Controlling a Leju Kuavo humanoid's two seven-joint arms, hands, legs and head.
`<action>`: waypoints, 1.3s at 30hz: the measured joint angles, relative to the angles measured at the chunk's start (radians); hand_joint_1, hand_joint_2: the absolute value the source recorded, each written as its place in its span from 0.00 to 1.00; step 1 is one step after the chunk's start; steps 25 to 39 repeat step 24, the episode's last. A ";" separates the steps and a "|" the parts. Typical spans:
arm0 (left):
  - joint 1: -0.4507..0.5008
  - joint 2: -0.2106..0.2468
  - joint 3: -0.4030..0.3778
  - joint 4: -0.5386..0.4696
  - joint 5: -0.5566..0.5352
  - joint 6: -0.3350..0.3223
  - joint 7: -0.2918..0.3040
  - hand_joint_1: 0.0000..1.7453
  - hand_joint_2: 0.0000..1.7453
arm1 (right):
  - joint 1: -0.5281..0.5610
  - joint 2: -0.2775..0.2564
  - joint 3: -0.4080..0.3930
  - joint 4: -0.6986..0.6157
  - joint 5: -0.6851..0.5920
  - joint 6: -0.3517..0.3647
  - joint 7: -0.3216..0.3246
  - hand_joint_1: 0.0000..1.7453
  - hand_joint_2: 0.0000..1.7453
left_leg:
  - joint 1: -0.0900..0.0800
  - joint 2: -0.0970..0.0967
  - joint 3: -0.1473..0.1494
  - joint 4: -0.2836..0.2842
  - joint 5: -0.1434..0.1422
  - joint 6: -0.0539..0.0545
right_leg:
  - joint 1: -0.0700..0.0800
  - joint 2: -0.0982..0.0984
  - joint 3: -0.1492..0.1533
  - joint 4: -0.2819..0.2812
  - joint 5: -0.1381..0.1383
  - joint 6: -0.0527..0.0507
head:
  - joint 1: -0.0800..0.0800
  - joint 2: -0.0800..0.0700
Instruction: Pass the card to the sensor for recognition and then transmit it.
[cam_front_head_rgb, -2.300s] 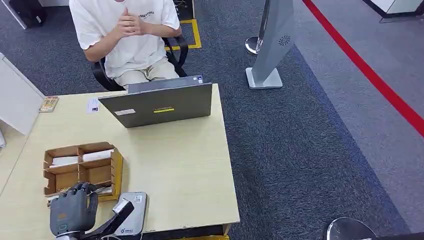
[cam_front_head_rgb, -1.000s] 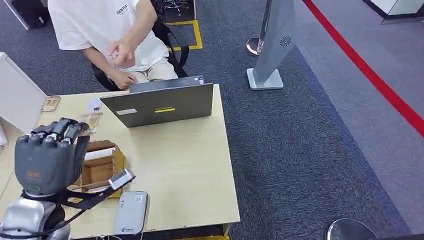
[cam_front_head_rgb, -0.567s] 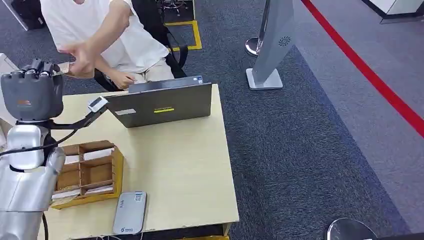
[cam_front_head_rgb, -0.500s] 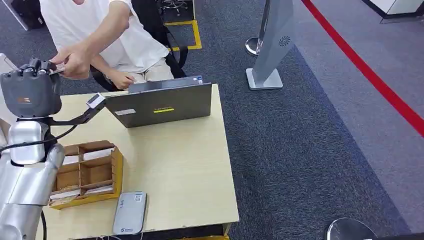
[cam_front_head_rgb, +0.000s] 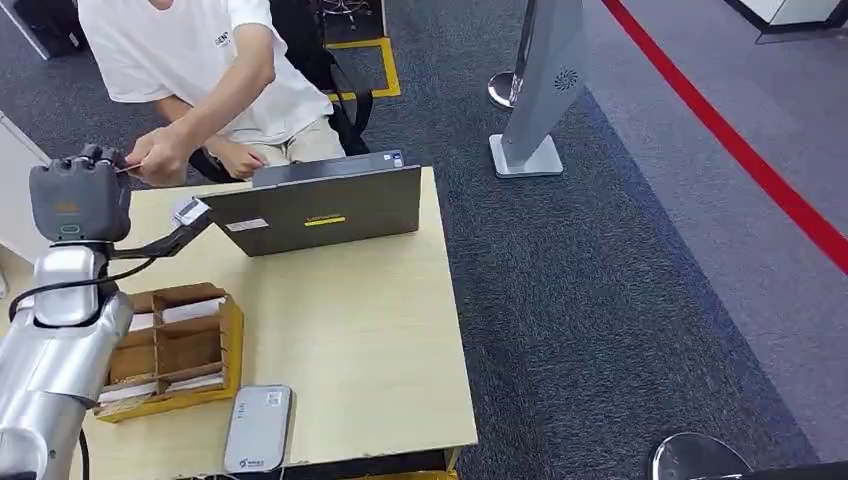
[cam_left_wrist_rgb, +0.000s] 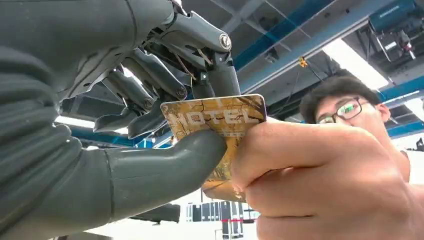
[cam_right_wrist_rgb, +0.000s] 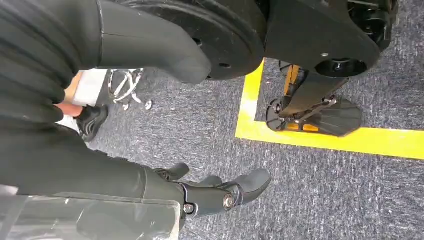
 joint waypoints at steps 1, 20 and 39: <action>-0.001 0.000 0.000 0.003 0.000 0.000 0.000 1.00 1.00 | 0.000 0.000 0.000 0.000 0.000 0.000 0.000 0.00 1.00 | 0.000 0.000 0.000 0.000 0.000 0.000 | 0.000 0.000 0.000 0.000 0.000 0.000 | 0.000 0.000; 0.145 -0.012 0.049 -0.260 0.087 -0.112 -0.134 0.00 1.00 | 0.016 0.001 0.000 0.001 -0.007 -0.010 0.002 0.00 1.00 | 0.000 0.001 0.000 -0.001 0.000 0.000 | 0.000 0.000 0.000 0.000 0.000 0.000 | 0.000 0.000; 0.234 -0.018 0.049 -0.467 0.103 -0.177 -0.133 0.00 1.00 | 0.021 0.001 0.000 0.001 -0.014 -0.011 0.000 0.00 1.00 | 0.000 0.001 0.000 -0.001 -0.001 0.000 | 0.000 0.000 0.000 0.000 0.000 0.000 | 0.000 0.000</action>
